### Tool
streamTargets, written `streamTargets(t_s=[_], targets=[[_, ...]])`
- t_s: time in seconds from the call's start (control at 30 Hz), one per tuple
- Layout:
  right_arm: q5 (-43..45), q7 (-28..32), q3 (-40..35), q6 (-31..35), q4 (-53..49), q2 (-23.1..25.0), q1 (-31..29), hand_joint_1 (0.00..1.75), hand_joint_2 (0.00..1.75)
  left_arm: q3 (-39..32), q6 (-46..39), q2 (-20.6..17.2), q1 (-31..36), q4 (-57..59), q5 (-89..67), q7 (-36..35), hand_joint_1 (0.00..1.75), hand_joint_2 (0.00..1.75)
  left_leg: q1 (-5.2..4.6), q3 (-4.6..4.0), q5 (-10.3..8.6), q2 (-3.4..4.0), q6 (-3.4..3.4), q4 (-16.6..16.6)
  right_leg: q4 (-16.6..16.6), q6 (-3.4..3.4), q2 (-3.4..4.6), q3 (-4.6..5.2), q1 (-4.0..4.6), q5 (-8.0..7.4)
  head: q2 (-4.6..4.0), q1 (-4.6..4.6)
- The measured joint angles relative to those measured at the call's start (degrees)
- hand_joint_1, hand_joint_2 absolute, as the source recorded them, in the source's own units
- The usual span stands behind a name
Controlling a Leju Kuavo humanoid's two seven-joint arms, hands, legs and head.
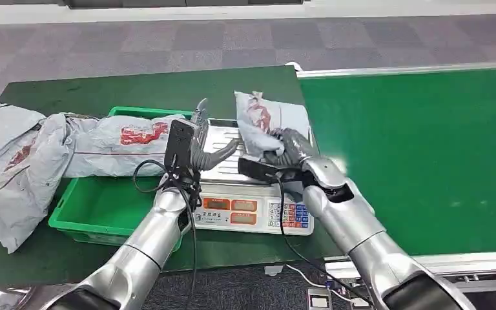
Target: Moved the parcel from conveyor to table for the left to box.
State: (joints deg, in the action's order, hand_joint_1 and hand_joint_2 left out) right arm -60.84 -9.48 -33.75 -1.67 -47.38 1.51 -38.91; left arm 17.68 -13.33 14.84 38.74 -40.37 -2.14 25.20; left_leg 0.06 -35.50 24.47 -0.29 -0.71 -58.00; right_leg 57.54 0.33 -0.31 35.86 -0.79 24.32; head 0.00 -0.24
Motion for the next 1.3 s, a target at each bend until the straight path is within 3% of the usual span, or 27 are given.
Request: streamTargets(t_s=[0.03, 0.07, 0.3, 0.73, 1.07, 1.3], targets=[[1.02, 0.46, -1.00, -0.48, 1.41, 0.11, 0.07, 0.59, 1.75, 0.28, 0.00, 0.00, 0.07, 0.13, 0.02, -0.02, 0.00, 1.75, -0.01, 0.00, 0.00, -0.01, 0.00, -0.01, 0.00, 0.00, -0.01, -0.01, -0.01, 0.00, 0.00, -0.02], [1.57, 0.85, -1.75, -0.45, 2.40, 0.20, 0.08, 0.00, 1.75, 0.48, -0.02, 0.00, 0.08, 0.17, 0.02, -0.04, 0.00, 1.75, -0.03, 0.00, 0.00, -0.01, 0.01, -0.01, -0.01, 0.01, -0.01, -0.02, -0.02, 0.00, 0.00, 0.00], [5.33, 2.01, -4.26, 1.34, 9.31, 1.79, -1.51, 0.00, 1.75, 1.35, -1.20, 0.00, 0.08, 0.37, -0.04, -0.26, 0.00, 1.75, -0.03, 0.38, 0.11, 0.10, 0.02, -0.01, -0.07, 0.02, 0.13, -0.35, -0.01, 0.01, 0.00, 0.00], [11.82, 5.86, -4.13, 15.33, 11.84, 3.50, 1.15, 0.00, 1.75, 1.53, -3.43, -1.03, -2.51, -3.67, -0.98, -1.46, 0.00, 1.75, 0.03, 0.75, 0.16, 0.35, -0.08, 0.01, -0.03, -0.04, 0.33, -0.58, 0.04, -0.02, 0.00, -0.02], [12.17, 6.27, -3.34, 16.09, 10.14, 3.98, 2.88, 0.00, 1.75, 1.53, -3.45, -1.49, -3.39, -4.96, -1.01, -1.38, 0.00, 1.75, 0.03, 0.74, 0.17, 0.36, -0.08, 0.01, -0.04, -0.03, 0.35, -0.56, 0.04, -0.01, 0.00, -0.02], [27.04, 21.88, 0.88, 20.73, 0.22, 5.99, 7.46, 0.00, 1.75, 2.67, -3.45, -1.03, -3.26, -4.85, -1.99, -0.33, 0.00, 1.75, 0.03, 0.62, 0.15, 0.33, -0.09, 0.00, -0.03, -0.05, 0.37, -0.42, 0.04, -0.03, 0.00, 0.00]])
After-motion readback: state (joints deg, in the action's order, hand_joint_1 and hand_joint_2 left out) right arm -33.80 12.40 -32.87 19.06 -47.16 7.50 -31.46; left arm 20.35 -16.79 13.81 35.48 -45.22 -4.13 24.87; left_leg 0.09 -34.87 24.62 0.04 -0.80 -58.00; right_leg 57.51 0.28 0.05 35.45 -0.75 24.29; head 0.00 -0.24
